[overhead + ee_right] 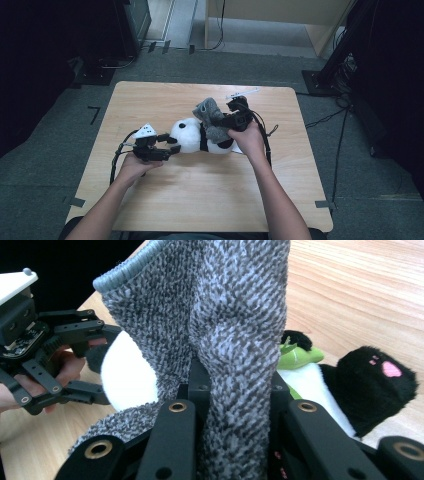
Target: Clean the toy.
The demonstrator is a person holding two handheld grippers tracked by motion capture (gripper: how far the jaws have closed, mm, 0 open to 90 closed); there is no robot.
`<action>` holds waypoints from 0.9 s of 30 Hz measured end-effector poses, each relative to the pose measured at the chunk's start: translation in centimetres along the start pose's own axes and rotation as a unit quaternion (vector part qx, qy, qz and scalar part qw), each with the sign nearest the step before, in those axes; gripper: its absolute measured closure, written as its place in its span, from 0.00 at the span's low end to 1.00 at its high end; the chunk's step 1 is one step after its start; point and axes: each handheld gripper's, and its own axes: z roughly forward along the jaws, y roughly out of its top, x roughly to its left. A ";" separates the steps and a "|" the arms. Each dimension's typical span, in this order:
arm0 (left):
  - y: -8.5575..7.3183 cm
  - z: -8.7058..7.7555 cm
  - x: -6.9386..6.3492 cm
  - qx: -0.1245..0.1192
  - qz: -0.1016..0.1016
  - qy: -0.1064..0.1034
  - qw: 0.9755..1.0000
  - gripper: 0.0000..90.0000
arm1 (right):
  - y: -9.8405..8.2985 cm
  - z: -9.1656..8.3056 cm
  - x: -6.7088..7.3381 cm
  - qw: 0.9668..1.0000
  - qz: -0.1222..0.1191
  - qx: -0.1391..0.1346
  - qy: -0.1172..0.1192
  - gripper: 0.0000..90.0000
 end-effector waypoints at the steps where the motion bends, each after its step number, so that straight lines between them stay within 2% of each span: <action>1: 0.1 0.1 0.1 -0.003 -0.002 -0.002 1.000 0.26 | 0.2 0.1 -0.1 1.000 -0.001 0.001 -0.002 0.84; 8: 0.7 0.8 0.7 -0.020 0.006 -0.011 1.000 0.23 | 1.2 0.7 -1.0 1.000 0.007 0.009 -0.005 0.83; 13: 1.0 1.3 1.3 -0.023 0.006 -0.021 0.999 0.20 | 1.6 1.1 -1.7 1.000 0.016 0.008 -0.001 0.83; 17: 1.1 1.9 1.5 -0.025 0.013 -0.033 0.999 0.16 | 1.8 1.3 -1.8 1.000 0.017 0.011 -0.001 0.84; 21: 1.2 2.5 1.5 -0.030 0.018 -0.031 0.999 0.13 | 2.0 1.6 -1.9 1.000 0.014 0.014 -0.006 0.84; 23: 1.2 2.8 1.5 -0.031 0.008 -0.025 0.999 0.11 | 2.1 1.8 -2.0 1.000 0.016 0.016 -0.007 0.84; 25: 1.1 3.1 1.8 -0.033 -0.007 -0.029 0.999 0.09 | 2.2 1.9 -2.1 1.000 0.019 0.015 -0.006 0.84; 27: 0.8 3.3 1.9 -0.044 -0.009 -0.032 0.998 0.07 | 2.3 2.0 -2.2 1.000 0.023 0.014 -0.004 0.83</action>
